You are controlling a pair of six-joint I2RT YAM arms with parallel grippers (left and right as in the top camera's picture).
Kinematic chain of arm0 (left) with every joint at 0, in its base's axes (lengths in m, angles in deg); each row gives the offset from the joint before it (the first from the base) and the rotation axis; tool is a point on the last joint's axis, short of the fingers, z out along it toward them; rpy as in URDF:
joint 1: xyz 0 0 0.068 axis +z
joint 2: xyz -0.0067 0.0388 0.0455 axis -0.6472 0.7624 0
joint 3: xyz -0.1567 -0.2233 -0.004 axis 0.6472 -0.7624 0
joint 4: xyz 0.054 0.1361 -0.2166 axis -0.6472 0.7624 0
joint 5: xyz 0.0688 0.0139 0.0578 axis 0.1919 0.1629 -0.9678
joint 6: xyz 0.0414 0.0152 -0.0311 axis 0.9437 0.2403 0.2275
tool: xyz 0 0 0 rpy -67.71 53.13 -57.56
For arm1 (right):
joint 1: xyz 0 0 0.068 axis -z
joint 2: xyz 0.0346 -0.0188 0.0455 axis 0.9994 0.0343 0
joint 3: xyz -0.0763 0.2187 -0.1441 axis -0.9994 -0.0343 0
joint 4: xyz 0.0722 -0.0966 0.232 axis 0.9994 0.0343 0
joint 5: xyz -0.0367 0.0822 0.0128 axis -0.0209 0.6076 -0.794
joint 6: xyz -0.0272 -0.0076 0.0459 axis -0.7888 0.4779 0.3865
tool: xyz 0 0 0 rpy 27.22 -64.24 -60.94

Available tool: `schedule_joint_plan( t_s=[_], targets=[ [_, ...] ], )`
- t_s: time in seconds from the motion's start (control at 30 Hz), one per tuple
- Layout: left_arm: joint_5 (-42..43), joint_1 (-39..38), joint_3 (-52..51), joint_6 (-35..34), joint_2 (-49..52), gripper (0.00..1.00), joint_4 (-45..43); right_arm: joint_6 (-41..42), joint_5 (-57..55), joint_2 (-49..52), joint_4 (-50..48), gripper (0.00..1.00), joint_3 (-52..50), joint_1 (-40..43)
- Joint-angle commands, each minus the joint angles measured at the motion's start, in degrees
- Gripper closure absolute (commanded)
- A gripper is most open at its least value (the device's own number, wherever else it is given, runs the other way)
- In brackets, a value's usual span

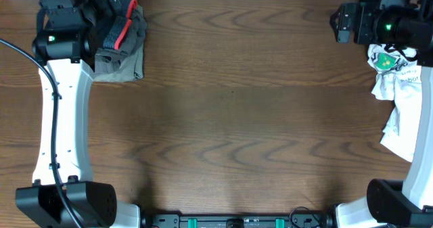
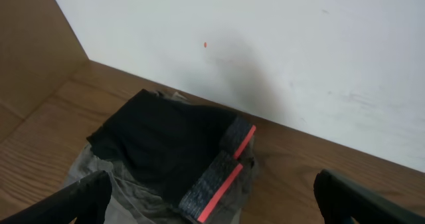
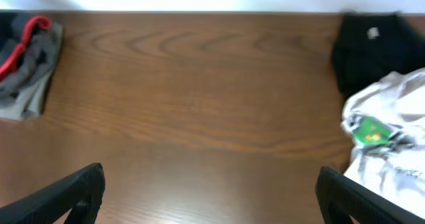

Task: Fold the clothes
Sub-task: 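Release the pants on the stack and move the right arm to rest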

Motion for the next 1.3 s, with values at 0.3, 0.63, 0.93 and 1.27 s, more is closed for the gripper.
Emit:
schedule_joint_plan(
  t_s=[0.3, 0.63, 0.93, 1.27],
  targets=[
    [-0.3, 0.2, 0.1, 0.3, 0.0, 0.02, 0.2, 0.5, -6.3, -28.3, -47.3, 0.01, -47.4, 0.5],
    [-0.3, 0.2, 0.1, 0.3, 0.0, 0.02, 0.2, 0.5, -6.4, -53.1, -71.6, 0.01, -90.4, 2.8],
    [-0.3, 0.2, 0.1, 0.3, 0.0, 0.02, 0.2, 1.0, -5.2, -68.6, -86.1, 0.01, -115.9, 2.7],
    [-0.3, 0.2, 0.1, 0.3, 0.0, 0.02, 0.2, 0.9, -5.1, -80.2, -86.2, 0.01, -127.1, 2.6]
  ],
)
